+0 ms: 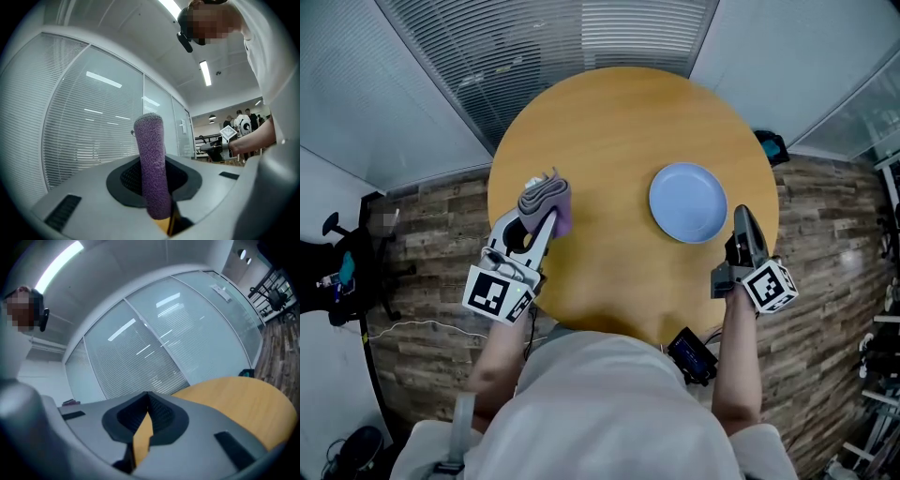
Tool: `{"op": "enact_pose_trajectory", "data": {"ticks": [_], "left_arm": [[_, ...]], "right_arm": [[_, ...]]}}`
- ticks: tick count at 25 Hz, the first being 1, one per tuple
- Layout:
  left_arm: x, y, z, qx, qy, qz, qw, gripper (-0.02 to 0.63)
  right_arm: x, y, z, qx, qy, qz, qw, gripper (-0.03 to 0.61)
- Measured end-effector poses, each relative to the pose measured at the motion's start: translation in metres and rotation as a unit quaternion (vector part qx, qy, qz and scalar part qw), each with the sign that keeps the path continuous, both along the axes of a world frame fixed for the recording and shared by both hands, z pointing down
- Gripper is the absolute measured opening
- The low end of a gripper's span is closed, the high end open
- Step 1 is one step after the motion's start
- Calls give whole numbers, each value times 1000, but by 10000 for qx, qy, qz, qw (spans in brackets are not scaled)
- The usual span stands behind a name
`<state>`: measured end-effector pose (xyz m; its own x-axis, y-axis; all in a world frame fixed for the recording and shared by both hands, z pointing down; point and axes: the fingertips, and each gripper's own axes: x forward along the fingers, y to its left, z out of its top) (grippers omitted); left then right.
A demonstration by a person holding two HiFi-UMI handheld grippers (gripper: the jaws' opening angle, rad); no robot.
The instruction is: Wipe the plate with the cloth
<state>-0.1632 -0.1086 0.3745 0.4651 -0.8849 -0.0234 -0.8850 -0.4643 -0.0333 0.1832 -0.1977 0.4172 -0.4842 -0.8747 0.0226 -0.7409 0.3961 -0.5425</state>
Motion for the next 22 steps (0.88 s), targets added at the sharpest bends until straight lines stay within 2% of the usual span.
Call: {"op": "enact_pose_trajectory", "data": {"ticks": [9, 15, 18, 22], "left_arm": [[1, 5, -25, 320, -47, 6, 9995, 78], [2, 9, -25, 300, -19, -55, 9995, 78], [4, 10, -24, 279, 2, -67, 9996, 78], [5, 11, -22, 269, -15, -54, 9996, 78]], "right_arm": [[-5, 25, -54, 860, 824, 273, 9925, 20], [-12, 38, -69, 970, 1007, 145, 9901, 20], [-9, 42, -76, 1225, 1328, 258, 9832, 20], [-3, 48, -87, 1468, 1648, 645, 9732, 18]]}}
